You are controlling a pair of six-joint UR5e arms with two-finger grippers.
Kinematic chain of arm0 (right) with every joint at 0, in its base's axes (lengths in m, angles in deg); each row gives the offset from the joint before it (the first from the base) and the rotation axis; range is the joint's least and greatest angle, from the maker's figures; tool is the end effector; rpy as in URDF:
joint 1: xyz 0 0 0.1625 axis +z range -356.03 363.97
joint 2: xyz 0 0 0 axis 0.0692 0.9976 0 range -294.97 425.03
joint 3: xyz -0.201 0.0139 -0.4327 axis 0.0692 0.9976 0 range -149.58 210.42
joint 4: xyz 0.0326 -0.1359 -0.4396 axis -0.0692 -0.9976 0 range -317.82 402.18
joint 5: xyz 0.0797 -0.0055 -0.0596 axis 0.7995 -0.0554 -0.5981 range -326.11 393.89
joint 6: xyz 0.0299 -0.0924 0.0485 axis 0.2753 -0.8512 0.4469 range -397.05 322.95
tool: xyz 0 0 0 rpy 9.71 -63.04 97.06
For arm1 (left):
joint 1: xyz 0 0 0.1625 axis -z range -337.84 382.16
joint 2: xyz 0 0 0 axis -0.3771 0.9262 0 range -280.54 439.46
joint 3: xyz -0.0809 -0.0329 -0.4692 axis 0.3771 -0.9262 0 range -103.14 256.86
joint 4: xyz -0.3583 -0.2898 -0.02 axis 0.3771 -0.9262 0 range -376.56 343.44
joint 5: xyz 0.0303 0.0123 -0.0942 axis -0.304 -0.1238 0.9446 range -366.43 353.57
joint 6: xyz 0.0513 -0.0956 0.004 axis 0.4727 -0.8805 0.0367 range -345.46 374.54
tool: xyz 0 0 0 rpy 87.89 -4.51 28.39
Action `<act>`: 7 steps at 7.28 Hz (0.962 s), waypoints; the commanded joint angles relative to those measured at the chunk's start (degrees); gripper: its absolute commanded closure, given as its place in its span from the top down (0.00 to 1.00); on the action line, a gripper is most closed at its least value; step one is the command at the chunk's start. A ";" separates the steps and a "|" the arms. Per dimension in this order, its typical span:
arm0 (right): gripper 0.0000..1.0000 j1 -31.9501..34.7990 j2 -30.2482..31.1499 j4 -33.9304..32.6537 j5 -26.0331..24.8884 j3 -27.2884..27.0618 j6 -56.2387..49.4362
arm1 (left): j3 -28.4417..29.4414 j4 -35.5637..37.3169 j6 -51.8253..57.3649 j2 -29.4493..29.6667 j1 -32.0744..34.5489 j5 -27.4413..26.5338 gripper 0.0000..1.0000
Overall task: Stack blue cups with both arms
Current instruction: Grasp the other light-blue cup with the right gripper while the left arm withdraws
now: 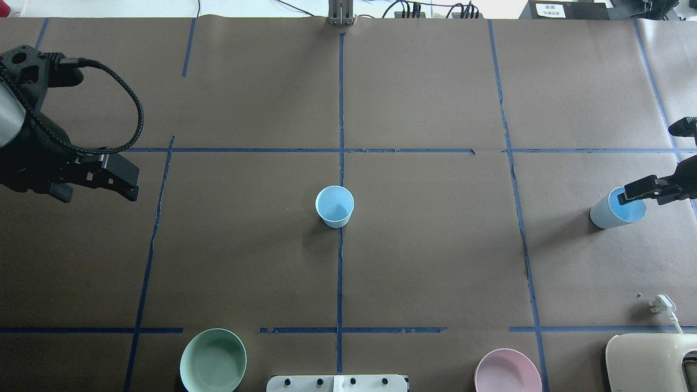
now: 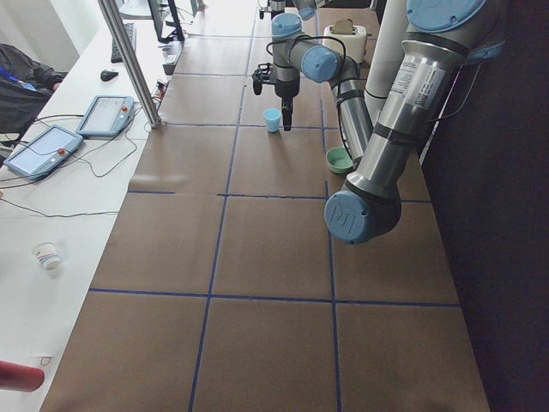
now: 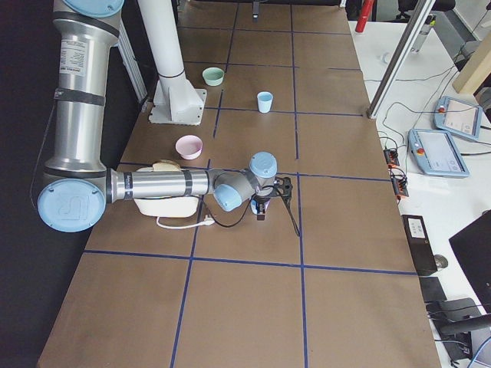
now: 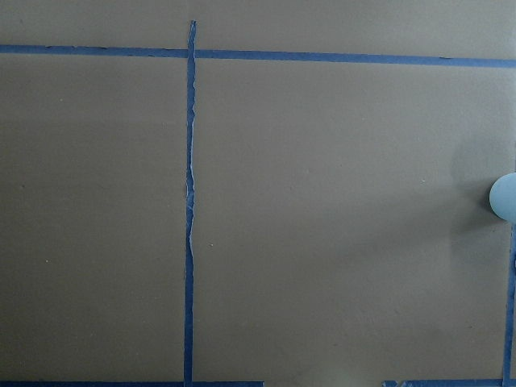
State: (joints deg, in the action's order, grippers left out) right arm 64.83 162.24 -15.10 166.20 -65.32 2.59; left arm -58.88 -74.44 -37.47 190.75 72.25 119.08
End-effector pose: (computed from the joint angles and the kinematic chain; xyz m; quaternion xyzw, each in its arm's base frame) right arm -0.1949 -0.4734 0.6643 0.0110 -0.4286 -0.0146 0.9033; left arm 0.2527 -0.4117 0.2160 -0.0105 0.4075 -0.0048 0.9131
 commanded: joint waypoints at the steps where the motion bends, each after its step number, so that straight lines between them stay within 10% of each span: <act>1: 0.28 -0.65 0.08 -0.38 0.05 0.38 -0.17 | -0.04 0.05 -0.02 -0.11 0.35 0.00 1.00; 2: 0.01 -0.66 0.08 -0.38 0.05 0.38 -0.35 | 0.04 0.05 0.07 -0.11 0.44 0.00 1.00; 7: 0.00 3.64 -7.68 -9.61 6.19 -7.15 2.96 | -2.06 0.13 10.46 -6.75 4.64 0.00 1.00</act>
State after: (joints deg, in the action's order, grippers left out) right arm 67.03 159.62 -18.01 170.39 -69.10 3.30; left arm -60.31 -74.32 -33.40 187.39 74.71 119.08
